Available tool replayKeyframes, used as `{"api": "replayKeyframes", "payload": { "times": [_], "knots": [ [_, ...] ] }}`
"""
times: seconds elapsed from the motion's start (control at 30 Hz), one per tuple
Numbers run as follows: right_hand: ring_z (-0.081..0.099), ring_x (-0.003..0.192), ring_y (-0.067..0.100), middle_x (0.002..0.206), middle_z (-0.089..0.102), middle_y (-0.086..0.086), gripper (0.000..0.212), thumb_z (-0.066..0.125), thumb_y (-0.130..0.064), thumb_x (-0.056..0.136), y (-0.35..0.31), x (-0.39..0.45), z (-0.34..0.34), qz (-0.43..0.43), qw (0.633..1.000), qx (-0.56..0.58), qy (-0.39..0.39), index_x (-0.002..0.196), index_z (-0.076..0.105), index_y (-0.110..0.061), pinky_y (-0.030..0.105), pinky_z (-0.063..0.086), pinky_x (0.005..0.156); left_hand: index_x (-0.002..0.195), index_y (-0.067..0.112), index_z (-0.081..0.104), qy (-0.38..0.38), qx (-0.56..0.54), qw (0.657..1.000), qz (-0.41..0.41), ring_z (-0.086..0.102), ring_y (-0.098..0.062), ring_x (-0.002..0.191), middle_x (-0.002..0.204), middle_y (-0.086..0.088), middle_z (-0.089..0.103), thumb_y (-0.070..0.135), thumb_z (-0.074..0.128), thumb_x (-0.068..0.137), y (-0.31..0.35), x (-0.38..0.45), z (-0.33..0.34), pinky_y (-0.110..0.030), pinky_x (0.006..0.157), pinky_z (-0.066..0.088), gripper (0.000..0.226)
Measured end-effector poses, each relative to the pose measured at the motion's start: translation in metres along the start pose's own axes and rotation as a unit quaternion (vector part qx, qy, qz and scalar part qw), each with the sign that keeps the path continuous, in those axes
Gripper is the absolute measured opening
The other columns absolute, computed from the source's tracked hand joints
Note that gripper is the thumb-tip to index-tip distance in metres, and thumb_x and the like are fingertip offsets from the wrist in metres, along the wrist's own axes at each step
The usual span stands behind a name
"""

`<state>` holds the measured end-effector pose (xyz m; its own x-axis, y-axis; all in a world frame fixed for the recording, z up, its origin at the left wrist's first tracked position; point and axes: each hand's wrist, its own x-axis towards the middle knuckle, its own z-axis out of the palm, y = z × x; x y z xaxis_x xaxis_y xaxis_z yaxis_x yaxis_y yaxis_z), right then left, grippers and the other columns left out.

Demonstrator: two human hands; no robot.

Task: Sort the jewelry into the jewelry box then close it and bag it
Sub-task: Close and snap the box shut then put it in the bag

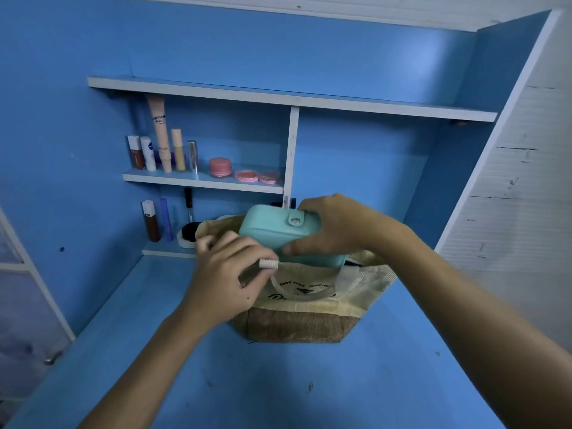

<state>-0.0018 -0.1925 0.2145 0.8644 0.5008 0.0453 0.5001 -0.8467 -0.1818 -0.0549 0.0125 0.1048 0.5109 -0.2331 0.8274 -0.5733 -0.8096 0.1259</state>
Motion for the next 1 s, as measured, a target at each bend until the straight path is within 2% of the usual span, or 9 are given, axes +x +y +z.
{"api": "replayKeyframes", "payload": {
  "times": [0.1,0.2,0.27,0.43,0.57,0.67,0.8,0.93,1.0],
  "knots": [
    [0.054,0.093,0.016,0.102,0.055,-0.012,0.061,0.068,-0.071,0.074,0.004,0.013,0.017,-0.009,0.999,-0.015,-0.044,0.124,0.051,-0.04,0.032,0.046,0.077,0.084,0.032,0.072,-0.009,-0.021,1.0,0.002,0.058,-0.01,0.086,0.087,0.021,0.064,0.036,0.07,0.085,-0.001,0.0,-0.001,-0.04,0.08,0.029,0.005],
    [0.051,0.096,0.015,0.116,0.056,-0.01,0.05,0.063,-0.064,0.084,0.009,0.026,0.032,-0.026,0.992,-0.039,-0.114,0.124,0.047,-0.037,0.032,0.042,0.081,0.084,0.031,0.073,-0.016,-0.039,0.999,0.007,0.059,-0.01,0.086,0.088,0.021,0.064,0.038,0.068,0.085,0.001,0.0,-0.004,-0.041,0.082,0.029,0.009],
    [0.053,0.096,0.016,0.115,0.057,-0.009,0.045,0.06,-0.061,0.088,0.012,0.032,0.038,-0.024,0.987,-0.046,-0.151,0.122,0.046,-0.035,0.034,0.045,0.082,0.083,0.031,0.072,-0.019,-0.045,0.999,0.011,0.058,-0.01,0.086,0.088,0.022,0.063,0.039,0.066,0.085,0.003,0.001,-0.006,-0.041,0.083,0.029,0.009],
    [0.059,0.091,0.018,0.11,0.061,-0.005,0.057,0.057,-0.061,0.09,0.018,0.041,0.044,0.0,0.975,-0.101,-0.198,0.136,0.039,-0.033,0.039,0.051,0.083,0.084,0.032,0.072,-0.032,-0.058,0.998,0.011,0.056,-0.007,0.088,0.088,0.022,0.063,0.038,0.067,0.084,0.004,0.002,-0.009,-0.034,0.088,0.026,0.008],
    [0.058,0.085,0.021,0.101,0.06,0.0,0.042,0.053,-0.046,0.097,0.019,0.047,0.044,0.006,0.959,-0.18,-0.22,0.134,0.043,-0.029,0.039,0.05,0.078,0.084,0.032,0.073,-0.033,-0.07,0.997,0.014,0.057,-0.007,0.088,0.088,0.022,0.064,0.037,0.068,0.084,0.004,0.004,-0.013,-0.04,0.088,0.029,0.007],
    [0.058,0.099,0.021,0.118,0.06,0.0,0.042,0.052,-0.036,0.099,0.016,0.047,0.037,0.002,0.946,-0.213,-0.245,0.141,0.045,-0.031,0.035,0.048,0.081,0.084,0.032,0.073,-0.037,-0.07,0.997,0.019,0.058,-0.007,0.088,0.087,0.021,0.064,0.036,0.069,0.083,0.004,0.007,-0.017,-0.04,0.088,0.03,0.005],
    [0.058,0.111,0.022,0.127,0.059,0.0,0.044,0.053,-0.026,0.098,0.017,0.045,0.03,0.013,0.934,-0.247,-0.258,0.141,0.051,-0.035,0.027,0.041,0.068,0.084,0.031,0.074,-0.04,-0.072,0.996,0.023,0.056,-0.005,0.088,0.087,0.02,0.064,0.034,0.07,0.083,0.006,0.012,-0.021,-0.04,0.088,0.029,0.005],
    [0.061,0.107,0.023,0.121,0.063,0.002,0.037,0.053,-0.023,0.098,0.018,0.045,0.025,0.007,0.942,-0.226,-0.248,0.134,0.058,-0.027,0.029,0.045,0.074,0.083,0.031,0.073,-0.053,-0.073,0.996,0.013,0.056,-0.004,0.086,0.085,0.02,0.064,0.032,0.072,0.082,0.008,0.017,-0.023,-0.039,0.087,0.028,0.001],
    [0.06,0.105,0.022,0.121,0.062,-0.001,0.036,0.056,-0.026,0.097,0.019,0.04,0.022,-0.003,0.951,-0.21,-0.226,0.133,0.058,-0.03,0.031,0.048,0.077,0.083,0.032,0.072,-0.064,-0.071,0.995,0.005,0.056,-0.004,0.085,0.083,0.02,0.064,0.032,0.073,0.081,0.009,0.018,-0.024,-0.042,0.086,0.03,0.002]
  ]
}}
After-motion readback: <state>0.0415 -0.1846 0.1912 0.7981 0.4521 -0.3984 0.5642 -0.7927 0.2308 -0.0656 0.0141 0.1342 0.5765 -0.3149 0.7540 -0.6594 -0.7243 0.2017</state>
